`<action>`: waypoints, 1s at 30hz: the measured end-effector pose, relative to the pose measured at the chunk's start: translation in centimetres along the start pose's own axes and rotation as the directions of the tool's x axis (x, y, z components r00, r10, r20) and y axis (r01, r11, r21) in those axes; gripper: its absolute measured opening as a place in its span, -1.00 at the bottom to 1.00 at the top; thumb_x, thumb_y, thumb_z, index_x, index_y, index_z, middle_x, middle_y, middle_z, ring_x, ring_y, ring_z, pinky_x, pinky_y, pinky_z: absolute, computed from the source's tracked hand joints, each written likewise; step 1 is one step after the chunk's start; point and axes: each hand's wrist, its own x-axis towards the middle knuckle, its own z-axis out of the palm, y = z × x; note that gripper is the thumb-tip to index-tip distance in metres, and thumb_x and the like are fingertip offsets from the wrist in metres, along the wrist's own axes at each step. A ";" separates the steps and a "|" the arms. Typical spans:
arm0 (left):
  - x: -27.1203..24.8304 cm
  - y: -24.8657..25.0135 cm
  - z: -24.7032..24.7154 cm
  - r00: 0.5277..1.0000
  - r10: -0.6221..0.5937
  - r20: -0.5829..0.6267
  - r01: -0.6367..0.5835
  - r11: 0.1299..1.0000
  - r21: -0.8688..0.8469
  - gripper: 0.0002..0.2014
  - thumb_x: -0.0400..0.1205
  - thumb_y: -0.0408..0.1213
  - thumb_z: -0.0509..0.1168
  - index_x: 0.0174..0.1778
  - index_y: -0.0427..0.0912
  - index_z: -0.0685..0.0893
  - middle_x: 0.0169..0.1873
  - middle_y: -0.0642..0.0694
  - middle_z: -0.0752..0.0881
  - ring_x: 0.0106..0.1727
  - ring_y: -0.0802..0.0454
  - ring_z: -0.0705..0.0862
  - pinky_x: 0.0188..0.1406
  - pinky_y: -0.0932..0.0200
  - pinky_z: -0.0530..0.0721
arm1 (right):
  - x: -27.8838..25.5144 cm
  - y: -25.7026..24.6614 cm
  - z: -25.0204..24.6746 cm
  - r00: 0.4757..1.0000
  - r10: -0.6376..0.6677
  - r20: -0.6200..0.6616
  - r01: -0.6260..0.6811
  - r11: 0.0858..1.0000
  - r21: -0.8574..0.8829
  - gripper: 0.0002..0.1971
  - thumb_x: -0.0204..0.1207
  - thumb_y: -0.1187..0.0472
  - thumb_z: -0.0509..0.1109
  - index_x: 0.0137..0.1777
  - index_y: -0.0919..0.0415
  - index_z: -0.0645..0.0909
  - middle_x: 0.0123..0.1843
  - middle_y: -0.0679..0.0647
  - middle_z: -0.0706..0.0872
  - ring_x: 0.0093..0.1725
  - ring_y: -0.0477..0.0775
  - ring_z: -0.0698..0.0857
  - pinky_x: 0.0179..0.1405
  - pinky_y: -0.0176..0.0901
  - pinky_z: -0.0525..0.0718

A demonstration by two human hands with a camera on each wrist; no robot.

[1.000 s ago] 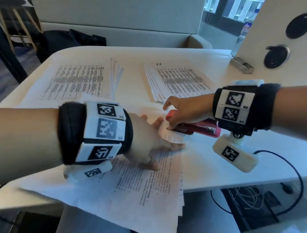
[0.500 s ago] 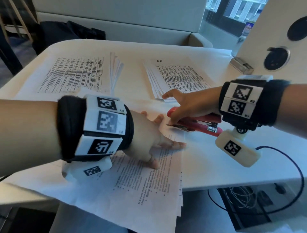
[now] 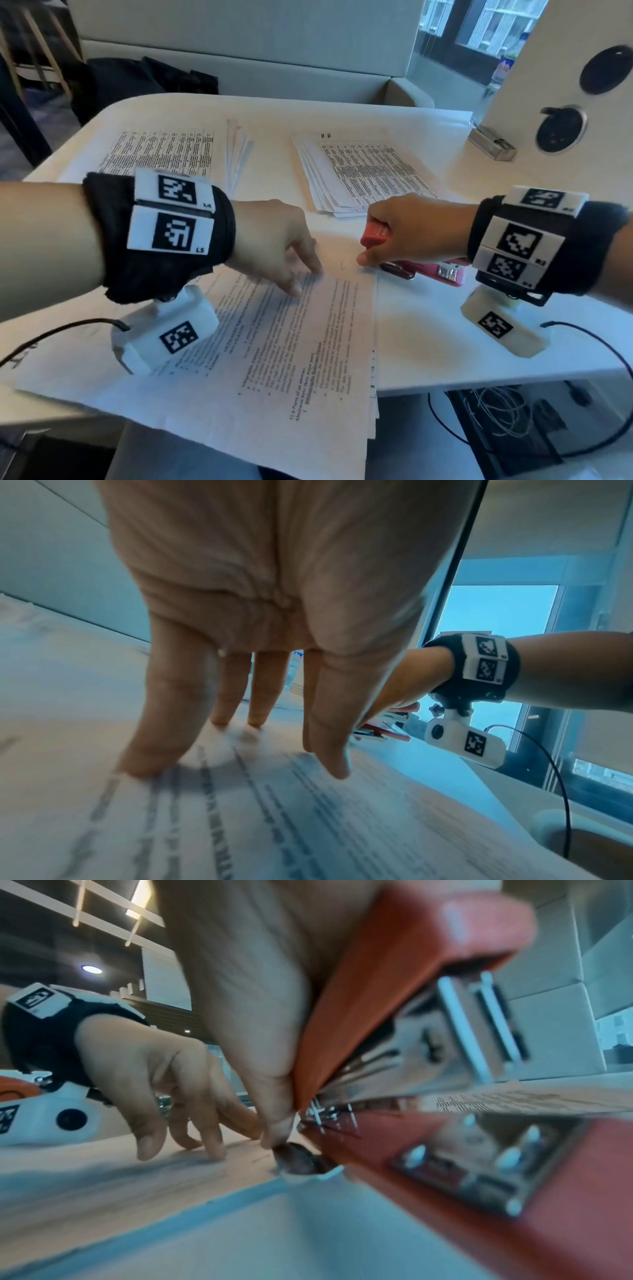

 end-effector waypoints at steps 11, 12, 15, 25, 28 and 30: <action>0.2 1.9 -0.7 0.996 0.069 -0.058 -0.064 0.994 0.087 -0.67 0.50 0.02 0.46 0.20 0.14 0.74 0.18 0.13 0.69 0.18 0.08 0.62 0.13 0.18 0.56 | -1.9 -1.0 0.8 0.992 -0.040 -0.119 0.038 0.999 -0.024 -0.30 0.25 -0.39 0.49 0.29 0.04 0.59 0.14 -0.07 0.67 0.11 0.02 0.62 0.09 -0.09 0.61; 0.4 2.2 -0.8 0.994 0.073 -0.078 -0.065 0.994 0.092 -0.68 0.51 0.02 0.45 0.19 0.12 0.75 0.13 0.13 0.71 0.13 0.09 0.64 0.05 0.21 0.54 | -2.1 -1.3 0.7 0.992 -0.047 -0.115 0.041 0.998 -0.051 -0.27 0.20 -0.43 0.49 0.26 0.03 0.59 0.12 -0.09 0.67 0.11 0.02 0.62 0.10 -0.08 0.62; 0.9 3.2 -1.1 0.985 0.111 -0.129 -0.098 0.990 0.104 -0.72 0.54 0.00 0.44 0.14 0.04 0.77 0.00 0.16 0.71 -0.02 0.14 0.59 -0.05 0.22 0.49 | -2.5 -1.8 0.9 0.996 -0.071 -0.048 0.065 0.991 -0.118 -0.36 0.11 -0.49 0.49 -0.08 0.03 0.54 -0.18 -0.16 0.61 -0.20 -0.03 0.58 -0.25 -0.14 0.56; 2.6 4.7 -0.6 0.981 0.158 -0.116 -0.146 0.983 0.108 -0.87 0.51 -0.27 0.49 -0.05 -0.06 0.84 -0.25 0.07 0.76 -0.05 0.01 0.74 0.05 0.11 0.70 | -2.0 -1.8 1.6 0.996 -0.088 -0.014 0.085 0.983 -0.166 -0.34 0.13 -0.50 0.45 -0.06 0.07 0.58 -0.24 -0.13 0.59 -0.30 -0.13 0.51 -0.27 -0.09 0.57; 2.7 4.7 -0.6 0.979 0.174 -0.110 -0.163 0.981 0.105 -0.89 0.50 -0.35 0.46 -0.13 -0.09 0.85 -0.22 0.03 0.81 -0.08 0.01 0.76 0.07 0.04 0.73 | -1.9 -1.7 1.8 0.996 -0.090 -0.009 0.088 0.981 -0.172 -0.35 0.14 -0.51 0.44 -0.02 0.01 0.62 -0.22 -0.15 0.62 -0.23 -0.06 0.59 -0.18 -0.04 0.66; 2.6 4.7 -0.5 0.976 0.179 -0.122 -0.168 0.981 0.100 -0.89 0.50 -0.37 0.44 -0.15 -0.10 0.85 -0.22 0.01 0.82 -0.10 0.00 0.77 0.05 0.04 0.74 | -1.9 -1.7 1.8 0.996 -0.087 -0.007 0.085 0.982 -0.166 -0.37 0.14 -0.51 0.44 -0.02 -0.01 0.62 -0.24 -0.16 0.61 -0.24 -0.08 0.57 -0.16 -0.04 0.67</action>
